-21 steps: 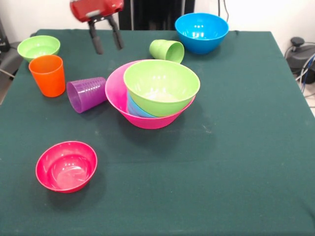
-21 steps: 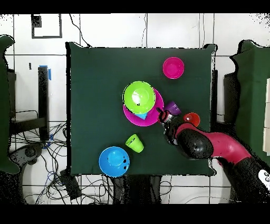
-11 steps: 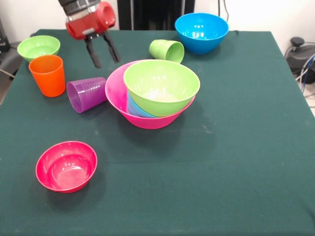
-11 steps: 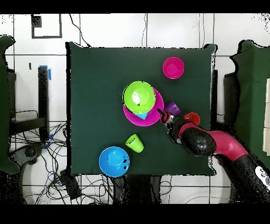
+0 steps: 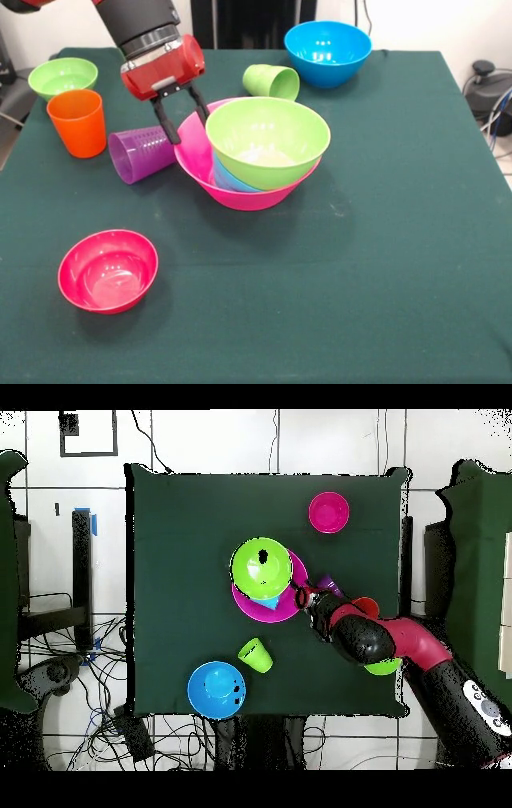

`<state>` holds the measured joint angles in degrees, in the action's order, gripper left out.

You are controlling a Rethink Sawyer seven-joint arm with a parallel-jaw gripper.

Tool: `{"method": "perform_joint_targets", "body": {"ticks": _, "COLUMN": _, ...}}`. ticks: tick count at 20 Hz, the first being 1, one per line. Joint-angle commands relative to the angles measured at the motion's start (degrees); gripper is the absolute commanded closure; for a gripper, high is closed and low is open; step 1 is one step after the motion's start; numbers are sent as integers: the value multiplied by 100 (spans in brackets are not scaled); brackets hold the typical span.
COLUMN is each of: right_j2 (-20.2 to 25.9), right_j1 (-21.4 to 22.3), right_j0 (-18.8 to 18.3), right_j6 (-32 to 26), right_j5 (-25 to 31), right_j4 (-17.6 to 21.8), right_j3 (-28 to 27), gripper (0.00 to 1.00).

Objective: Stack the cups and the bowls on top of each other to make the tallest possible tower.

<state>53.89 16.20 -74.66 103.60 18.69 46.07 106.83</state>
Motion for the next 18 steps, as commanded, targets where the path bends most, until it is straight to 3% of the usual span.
{"method": "perform_joint_targets", "body": {"ticks": 1, "right_j2": 33, "right_j1": -279, "right_j0": 201, "right_j6": -1596, "right_j5": 616, "right_j4": 401, "right_j3": -572, "gripper": 0}}
{"method": "perform_joint_targets", "body": {"ticks": 8, "right_j2": 71, "right_j1": -223, "right_j0": 197, "right_j6": -1626, "right_j5": 729, "right_j4": 304, "right_j3": -568, "gripper": 0}}
{"method": "perform_joint_targets", "body": {"ticks": 11, "right_j2": 96, "right_j1": 11, "right_j0": 247, "right_j6": -1548, "right_j5": 847, "right_j4": 214, "right_j3": -508, "gripper": 0}}
{"method": "perform_joint_targets", "body": {"ticks": 14, "right_j2": 333, "right_j1": 258, "right_j0": 279, "right_j6": -1919, "right_j5": 1591, "right_j4": -235, "right_j3": -655, "gripper": 0}}
{"method": "perform_joint_targets", "body": {"ticks": 18, "right_j2": 519, "right_j1": 67, "right_j0": 508, "right_j6": -2787, "right_j5": 2839, "right_j4": -737, "right_j3": -1489, "gripper": 0}}
